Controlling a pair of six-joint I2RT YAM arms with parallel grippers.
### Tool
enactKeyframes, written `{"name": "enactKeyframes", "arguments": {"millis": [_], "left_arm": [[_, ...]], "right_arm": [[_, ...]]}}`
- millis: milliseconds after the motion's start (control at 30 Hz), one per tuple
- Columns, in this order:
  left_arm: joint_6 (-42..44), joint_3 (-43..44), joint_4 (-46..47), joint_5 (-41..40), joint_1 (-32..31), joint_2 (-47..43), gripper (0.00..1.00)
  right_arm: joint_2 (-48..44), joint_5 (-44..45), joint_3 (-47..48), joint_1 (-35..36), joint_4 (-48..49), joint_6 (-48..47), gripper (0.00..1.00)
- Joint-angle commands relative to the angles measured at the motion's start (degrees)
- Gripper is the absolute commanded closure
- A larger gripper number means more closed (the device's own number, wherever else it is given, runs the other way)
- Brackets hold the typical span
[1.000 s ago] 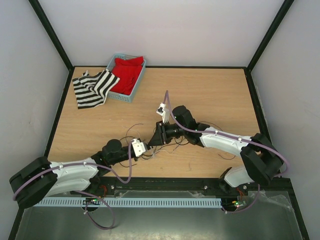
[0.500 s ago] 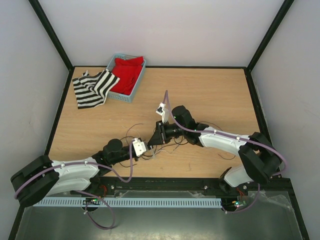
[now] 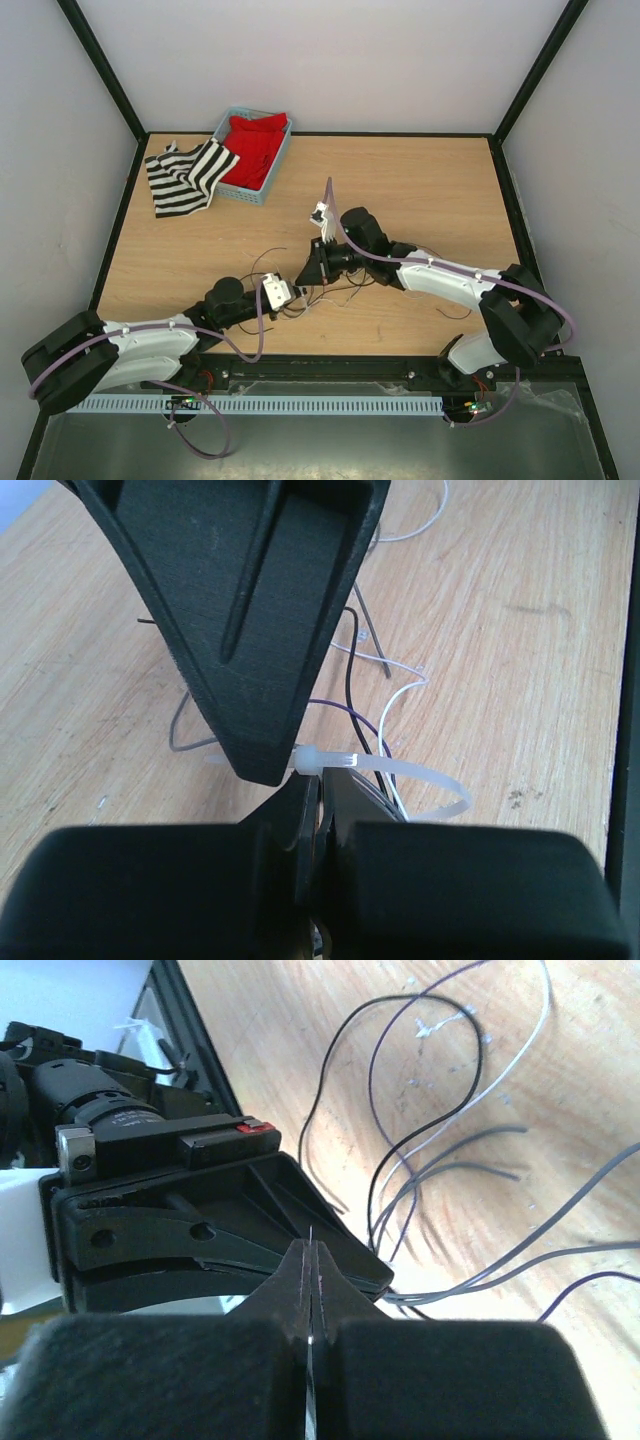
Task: Zip-tie the wires
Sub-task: Tie the cable at the center of the board.
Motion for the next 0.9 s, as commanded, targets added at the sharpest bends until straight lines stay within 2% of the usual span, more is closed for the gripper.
{"name": "enactKeyframes", "arguments": {"millis": [0, 133, 333, 633, 767, 867], "left_arm": [[-1.5, 0.4, 4.6, 1.0, 0.2, -1.0, 1.00], [-1.9, -0.1, 4.6, 1.1, -0.3, -2.2, 1.00], [-2.0, -0.9, 4.6, 0.2, -0.6, -5.5, 1.00], [-1.5, -1.5, 2.7, -0.8, -0.6, -8.6, 1.00], [-1.7, -1.5, 2.7, -0.4, -0.6, -8.0, 1.00], [-2.1, -1.5, 2.7, 0.0, -0.6, -7.7, 1.00]], "right_arm": [[-0.5, 7.4, 6.1, 0.3, -6.4, -7.0, 1.00], [-0.4, 11.1, 9.9, 0.1, -9.0, -11.2, 1.00], [0.0, 11.9, 11.0, 0.1, -9.5, -15.4, 1.00], [-0.7, 10.5, 10.3, -0.1, -8.0, -15.7, 1.00], [-2.5, 7.2, 10.4, -0.5, -6.5, -12.4, 0.73], [-3.7, 3.4, 8.7, -0.5, -3.5, -8.0, 0.58]]}}
